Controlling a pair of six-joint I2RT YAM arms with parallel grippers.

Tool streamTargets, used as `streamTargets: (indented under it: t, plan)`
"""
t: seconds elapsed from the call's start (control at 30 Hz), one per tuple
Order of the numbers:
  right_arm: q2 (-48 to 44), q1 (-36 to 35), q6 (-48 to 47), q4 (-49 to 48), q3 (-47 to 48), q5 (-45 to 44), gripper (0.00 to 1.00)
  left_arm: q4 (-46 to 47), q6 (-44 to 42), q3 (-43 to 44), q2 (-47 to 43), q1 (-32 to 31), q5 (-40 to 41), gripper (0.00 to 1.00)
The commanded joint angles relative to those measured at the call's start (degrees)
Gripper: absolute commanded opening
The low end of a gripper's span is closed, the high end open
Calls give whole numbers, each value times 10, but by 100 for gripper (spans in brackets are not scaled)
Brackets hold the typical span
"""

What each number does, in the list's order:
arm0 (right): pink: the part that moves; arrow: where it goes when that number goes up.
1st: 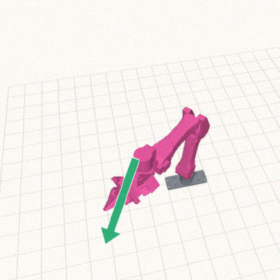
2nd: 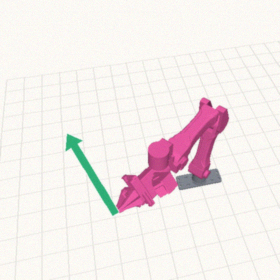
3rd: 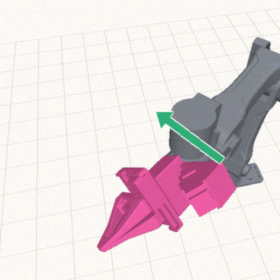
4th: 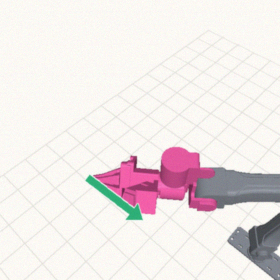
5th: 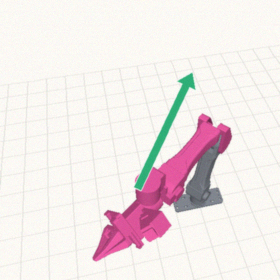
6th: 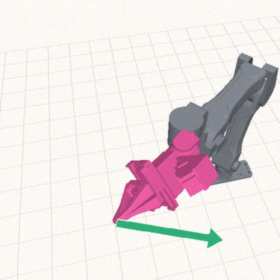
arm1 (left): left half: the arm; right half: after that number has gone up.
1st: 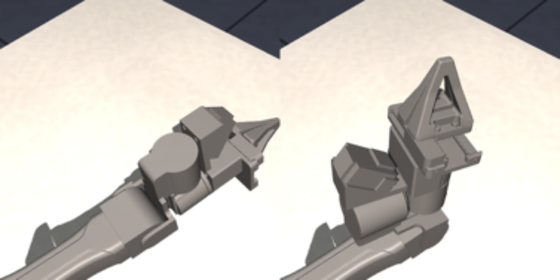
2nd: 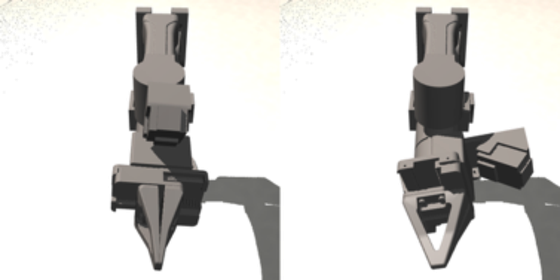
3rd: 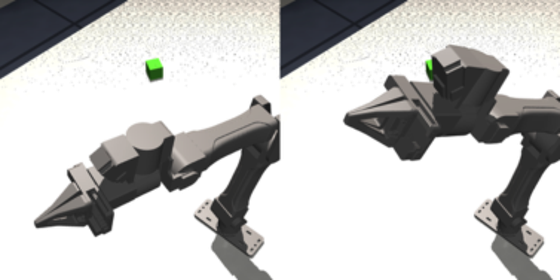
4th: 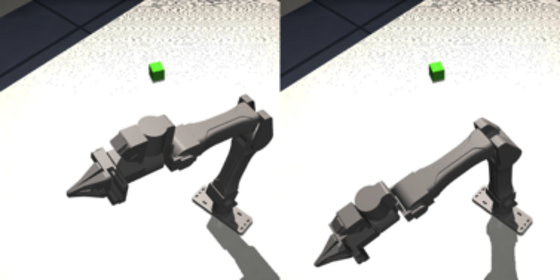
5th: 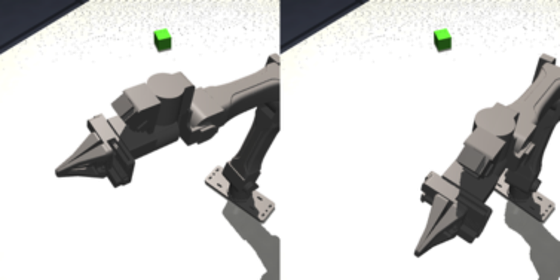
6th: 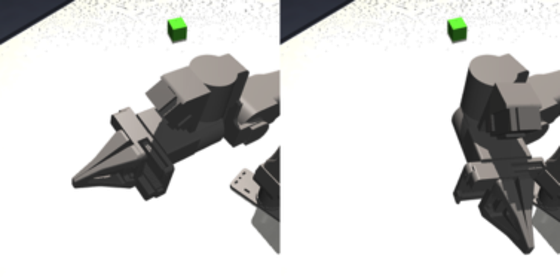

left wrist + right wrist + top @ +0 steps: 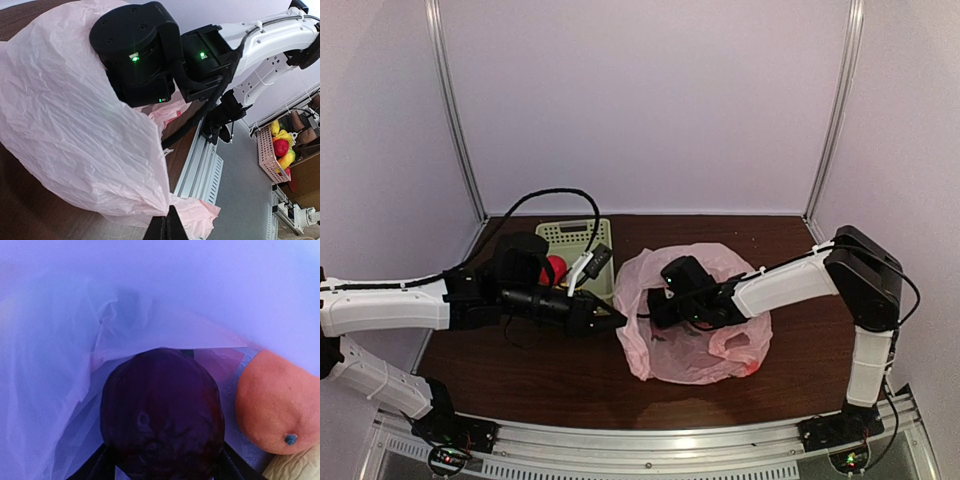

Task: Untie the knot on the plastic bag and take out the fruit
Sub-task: Pick up the fake fruit from the takeout bag.

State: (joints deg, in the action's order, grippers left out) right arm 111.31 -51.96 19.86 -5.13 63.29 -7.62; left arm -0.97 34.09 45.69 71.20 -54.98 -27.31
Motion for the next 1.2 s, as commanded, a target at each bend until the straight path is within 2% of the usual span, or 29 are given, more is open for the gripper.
streamTargets:
  t: [0.0,0.3,0.57,0.87,1.07,1.1,1.17]
  plan:
    - [-48,2,-9,-7,-25,8,59,12,8,19,-6,-2,37,0]
    - [-167,-31,-14,19,-114,-3,59,23,26,26,2,-2,79,0]
    - [-240,-105,34,39,-177,-38,59,44,40,32,9,-1,114,0]
    - [-306,-187,92,73,-201,-85,59,32,60,23,18,2,143,0]
    - [-395,-209,113,77,-221,-94,59,12,65,21,3,2,166,0]
    - [-412,-210,115,78,-224,-95,59,12,64,22,-2,2,169,2]
    - [-445,-210,117,79,-228,-95,60,-14,51,26,-14,3,171,18]
